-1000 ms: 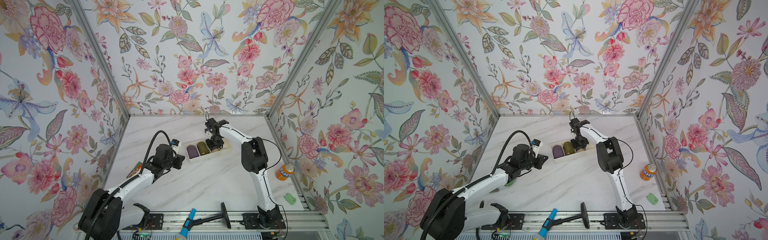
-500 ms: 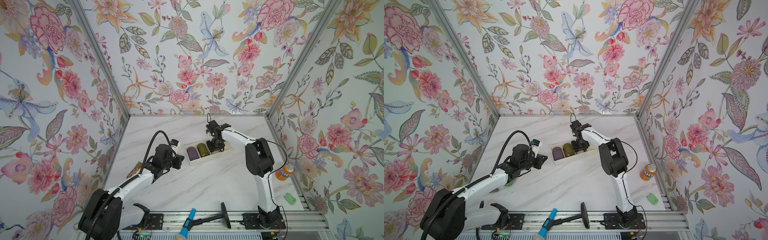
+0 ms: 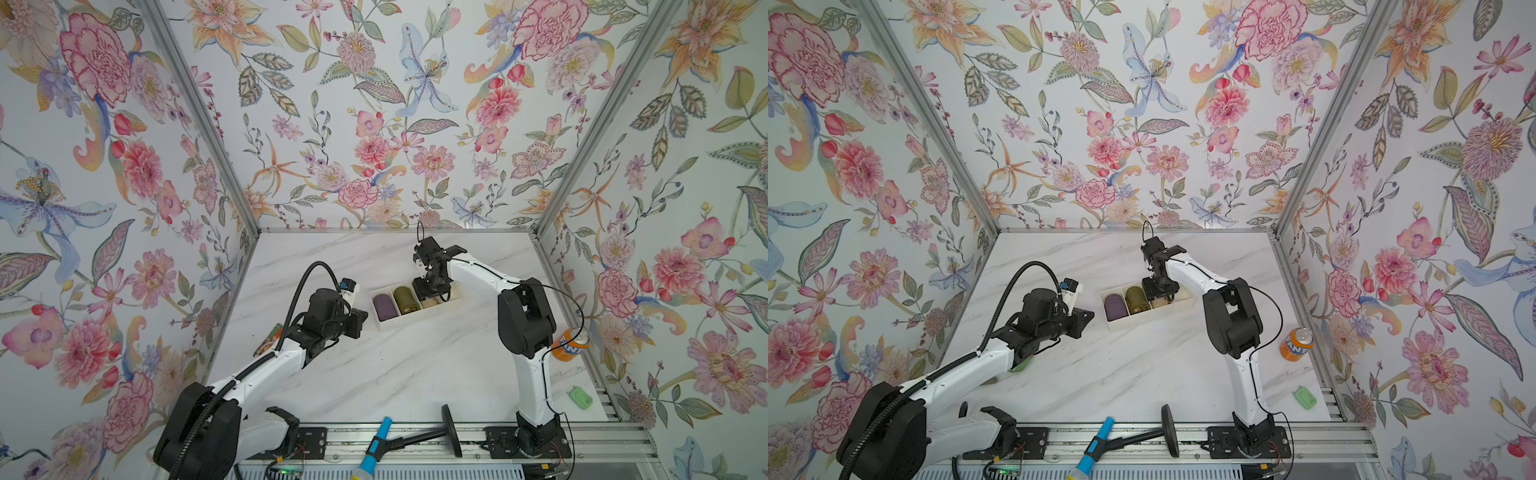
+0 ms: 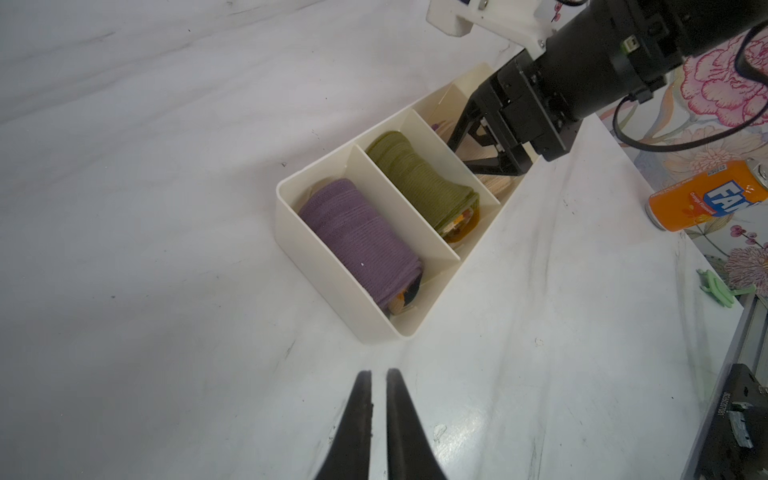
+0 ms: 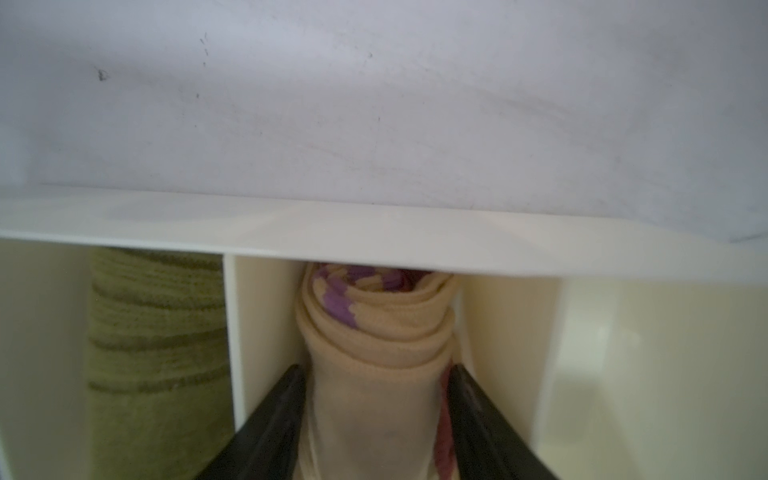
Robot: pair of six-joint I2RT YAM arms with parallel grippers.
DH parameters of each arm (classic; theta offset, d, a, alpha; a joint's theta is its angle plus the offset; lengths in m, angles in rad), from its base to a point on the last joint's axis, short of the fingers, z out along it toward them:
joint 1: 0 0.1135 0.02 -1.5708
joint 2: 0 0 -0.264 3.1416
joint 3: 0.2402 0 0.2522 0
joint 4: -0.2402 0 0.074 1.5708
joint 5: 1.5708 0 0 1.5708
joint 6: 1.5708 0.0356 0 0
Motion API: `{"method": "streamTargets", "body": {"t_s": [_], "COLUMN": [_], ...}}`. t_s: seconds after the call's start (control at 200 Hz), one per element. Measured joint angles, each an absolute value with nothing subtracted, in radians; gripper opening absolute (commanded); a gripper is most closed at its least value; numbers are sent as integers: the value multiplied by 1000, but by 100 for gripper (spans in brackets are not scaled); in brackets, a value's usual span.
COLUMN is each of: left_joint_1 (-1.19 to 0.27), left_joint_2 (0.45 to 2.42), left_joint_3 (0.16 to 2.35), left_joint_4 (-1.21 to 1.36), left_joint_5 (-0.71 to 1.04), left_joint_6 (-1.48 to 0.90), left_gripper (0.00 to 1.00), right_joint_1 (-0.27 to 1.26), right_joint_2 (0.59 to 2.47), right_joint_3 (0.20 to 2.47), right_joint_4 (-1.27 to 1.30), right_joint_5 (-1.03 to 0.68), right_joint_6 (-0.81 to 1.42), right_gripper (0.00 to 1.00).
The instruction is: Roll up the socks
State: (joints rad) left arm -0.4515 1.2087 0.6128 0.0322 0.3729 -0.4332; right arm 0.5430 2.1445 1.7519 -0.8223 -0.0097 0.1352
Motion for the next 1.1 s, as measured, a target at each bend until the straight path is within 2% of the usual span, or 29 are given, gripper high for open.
{"method": "streamTargets", "body": {"t_s": [0.175, 0.35, 0.58, 0.731, 0.781, 0.821, 0.841, 0.851, 0.856, 0.861, 0.871, 1.051, 1.101], "left_joint_1": [-451, -451, -451, -451, -451, -450, -450, -450, -451, -451, -450, -450, -448], "left_joint_2": [1203, 1199, 1083, 1001, 980, 965, 958, 955, 952, 951, 949, 923, 920], "left_joint_3": [613, 607, 530, 514, 508, 501, 497, 495, 494, 493, 492, 485, 485], "left_joint_4": [20, 22, 56, 86, 94, 101, 103, 104, 105, 105, 106, 106, 106], "left_joint_5": [358, 357, 327, 294, 278, 268, 260, 256, 255, 253, 252, 184, 163], "left_joint_6": [-433, -433, -428, -415, -411, -404, -406, -402, -395, -394, -400, -384, -380], "left_gripper": [13, 13, 23, 33, 39, 50, 63, 75, 87, 93, 98, 99, 99], "right_joint_1": [543, 543, 537, 508, 493, 480, 473, 470, 469, 466, 463, 369, 323], "right_joint_2": [2111, 1984, 1745, 1594, 1545, 1506, 1487, 1477, 1473, 1467, 1460, 1304, 1263], "right_joint_3": [1740, 1696, 1498, 1323, 1266, 1223, 1201, 1191, 1188, 1180, 1174, 1034, 997], "right_joint_4": [-812, -768, -612, -497, -463, -439, -426, -421, -420, -417, -413, -355, -334], "right_joint_5": [-7, -7, -20, -38, -45, -45, -44, -44, -44, -44, -44, -23, -9], "right_joint_6": [135, 135, 128, 127, 128, 129, 126, 128, 128, 128, 127, 127, 126], "right_gripper": [59, 60, 62, 68, 71, 73, 73, 74, 74, 74, 74, 78, 82]}}
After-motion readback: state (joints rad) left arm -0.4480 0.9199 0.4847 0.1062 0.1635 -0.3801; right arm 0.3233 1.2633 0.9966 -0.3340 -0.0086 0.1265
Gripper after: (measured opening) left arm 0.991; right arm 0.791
